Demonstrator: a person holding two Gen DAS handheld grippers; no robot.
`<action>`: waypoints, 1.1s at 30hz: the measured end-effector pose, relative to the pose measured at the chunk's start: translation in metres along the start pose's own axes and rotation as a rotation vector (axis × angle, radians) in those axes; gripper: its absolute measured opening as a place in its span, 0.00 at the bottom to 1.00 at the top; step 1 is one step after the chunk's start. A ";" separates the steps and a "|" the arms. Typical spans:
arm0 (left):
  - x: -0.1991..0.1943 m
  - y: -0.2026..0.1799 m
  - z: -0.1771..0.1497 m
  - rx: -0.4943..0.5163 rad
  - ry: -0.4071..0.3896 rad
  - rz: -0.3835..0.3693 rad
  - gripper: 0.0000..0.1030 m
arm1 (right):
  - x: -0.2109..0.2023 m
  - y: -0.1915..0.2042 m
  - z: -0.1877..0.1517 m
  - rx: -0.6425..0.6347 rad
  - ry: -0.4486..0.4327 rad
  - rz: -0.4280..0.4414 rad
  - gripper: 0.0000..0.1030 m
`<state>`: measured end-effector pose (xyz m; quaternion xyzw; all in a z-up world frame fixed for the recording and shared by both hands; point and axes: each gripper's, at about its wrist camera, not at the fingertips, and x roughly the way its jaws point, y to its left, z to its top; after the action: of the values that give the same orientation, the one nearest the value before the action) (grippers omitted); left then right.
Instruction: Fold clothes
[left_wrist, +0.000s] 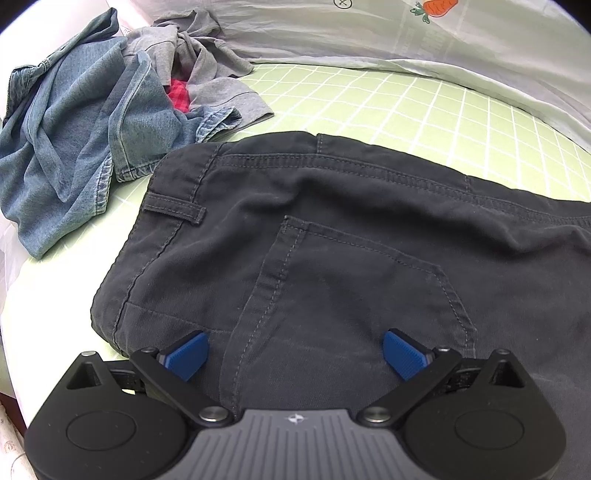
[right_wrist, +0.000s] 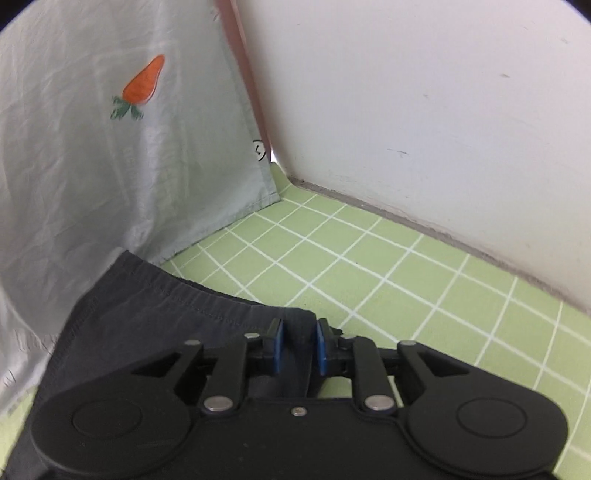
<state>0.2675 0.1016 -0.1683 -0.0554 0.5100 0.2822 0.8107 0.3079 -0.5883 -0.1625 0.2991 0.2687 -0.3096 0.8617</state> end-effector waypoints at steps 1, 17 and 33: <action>0.000 0.000 0.000 -0.002 -0.003 0.000 0.98 | -0.006 -0.004 -0.002 0.047 -0.003 0.028 0.54; -0.006 0.001 -0.008 0.004 -0.069 -0.020 0.98 | -0.079 0.037 -0.128 0.174 0.259 0.316 0.67; -0.017 0.021 -0.015 0.177 -0.150 -0.146 1.00 | -0.149 0.115 -0.213 0.028 0.384 0.446 0.70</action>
<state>0.2395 0.1070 -0.1567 0.0005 0.4653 0.1796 0.8668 0.2300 -0.3153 -0.1700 0.4157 0.3502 -0.0538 0.8376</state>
